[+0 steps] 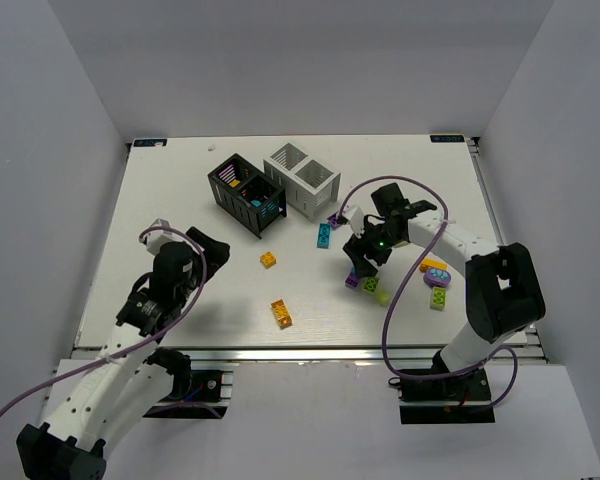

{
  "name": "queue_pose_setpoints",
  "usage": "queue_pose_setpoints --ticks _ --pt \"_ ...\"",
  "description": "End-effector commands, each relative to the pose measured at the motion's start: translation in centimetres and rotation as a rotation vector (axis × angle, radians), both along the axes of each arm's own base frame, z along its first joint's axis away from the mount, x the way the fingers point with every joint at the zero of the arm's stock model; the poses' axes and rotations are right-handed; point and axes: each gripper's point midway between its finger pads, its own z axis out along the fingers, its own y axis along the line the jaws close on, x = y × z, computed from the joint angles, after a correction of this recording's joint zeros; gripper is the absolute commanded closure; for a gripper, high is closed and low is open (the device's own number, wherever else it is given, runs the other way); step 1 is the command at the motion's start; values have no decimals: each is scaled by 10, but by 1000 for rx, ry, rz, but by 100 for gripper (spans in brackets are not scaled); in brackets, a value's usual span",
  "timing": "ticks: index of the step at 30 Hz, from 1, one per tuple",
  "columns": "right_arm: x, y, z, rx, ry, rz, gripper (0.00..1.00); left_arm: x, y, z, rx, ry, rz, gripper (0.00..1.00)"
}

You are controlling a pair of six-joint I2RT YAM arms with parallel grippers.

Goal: Sort the legos into containers by color

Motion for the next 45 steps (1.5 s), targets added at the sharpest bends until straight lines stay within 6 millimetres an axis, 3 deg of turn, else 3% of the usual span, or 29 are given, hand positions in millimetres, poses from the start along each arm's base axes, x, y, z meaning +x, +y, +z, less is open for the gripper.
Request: queue_pose_setpoints --ticks 1,7,18,24,29,33,36,41,45 --pt "10 9 -1 14 -42 0 27 6 -6 2 -28 -13 -7 4" --pt "18 11 -11 -3 -52 -12 33 10 -9 2 -26 -10 -21 4" --pt "15 9 -26 -32 -41 -7 40 9 -10 1 -39 -12 -22 4" --pt "13 8 -30 -42 -33 -4 52 11 -16 3 -63 -22 -40 4" --pt "13 11 -21 -17 -51 5 70 15 -41 17 -131 -89 -158 5" --pt "14 22 9 59 -97 39 92 14 -73 28 -227 -157 -319 6" --pt "14 37 45 161 -155 97 100 12 -97 44 -327 -217 -437 9" --pt "10 64 115 364 -285 230 100 9 -126 64 -480 -262 -567 13" --pt "0 79 155 515 -405 333 100 1 -143 75 -564 -296 -664 14"
